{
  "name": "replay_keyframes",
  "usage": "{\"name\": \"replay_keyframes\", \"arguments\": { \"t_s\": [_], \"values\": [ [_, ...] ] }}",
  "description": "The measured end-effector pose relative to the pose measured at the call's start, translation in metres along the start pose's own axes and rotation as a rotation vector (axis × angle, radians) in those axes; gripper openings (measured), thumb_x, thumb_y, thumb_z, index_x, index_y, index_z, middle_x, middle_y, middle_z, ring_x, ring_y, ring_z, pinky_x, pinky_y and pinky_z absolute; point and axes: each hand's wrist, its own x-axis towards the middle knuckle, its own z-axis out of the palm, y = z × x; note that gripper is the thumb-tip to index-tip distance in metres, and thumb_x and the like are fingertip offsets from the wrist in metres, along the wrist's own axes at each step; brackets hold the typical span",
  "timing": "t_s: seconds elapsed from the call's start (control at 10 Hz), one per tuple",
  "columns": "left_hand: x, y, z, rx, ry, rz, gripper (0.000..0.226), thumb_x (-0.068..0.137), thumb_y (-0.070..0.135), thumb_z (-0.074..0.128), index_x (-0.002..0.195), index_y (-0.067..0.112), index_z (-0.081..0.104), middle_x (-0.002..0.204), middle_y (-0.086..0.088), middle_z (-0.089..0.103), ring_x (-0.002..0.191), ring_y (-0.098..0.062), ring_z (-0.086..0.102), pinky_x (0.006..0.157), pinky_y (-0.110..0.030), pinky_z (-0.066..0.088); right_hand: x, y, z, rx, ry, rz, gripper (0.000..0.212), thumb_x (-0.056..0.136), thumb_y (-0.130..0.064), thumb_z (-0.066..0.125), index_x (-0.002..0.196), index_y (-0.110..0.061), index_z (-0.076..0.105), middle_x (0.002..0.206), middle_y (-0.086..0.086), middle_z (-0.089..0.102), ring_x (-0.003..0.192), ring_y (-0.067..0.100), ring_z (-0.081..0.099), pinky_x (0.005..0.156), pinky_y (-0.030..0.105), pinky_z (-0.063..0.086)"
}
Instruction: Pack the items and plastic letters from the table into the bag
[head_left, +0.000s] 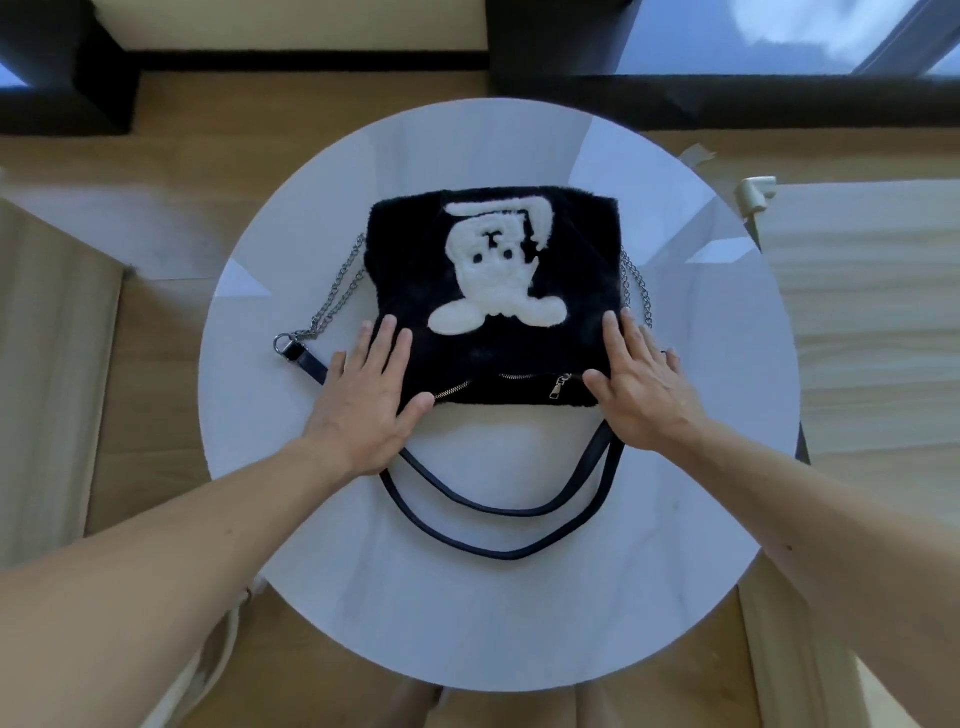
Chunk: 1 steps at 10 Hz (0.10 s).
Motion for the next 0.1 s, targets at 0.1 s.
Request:
{"name": "replay_keyframes", "arguments": {
  "t_s": [0.1],
  "values": [
    [-0.0219,0.0124,-0.0366,-0.052,0.08,0.048,0.074,0.102,0.053,0.024,0.159,0.017,-0.005,0.167,-0.002,-0.013,0.153,-0.019,-0.016,0.125,-0.042,-0.003,-0.0424,-0.0232,-0.0229,0.083,0.112,-0.027,0.07,0.105,-0.045,0.028,0.16,-0.022,-0.008,0.169,0.002,-0.008,0.156,0.02,-0.003,0.125,0.048,0.005]
  ]
}}
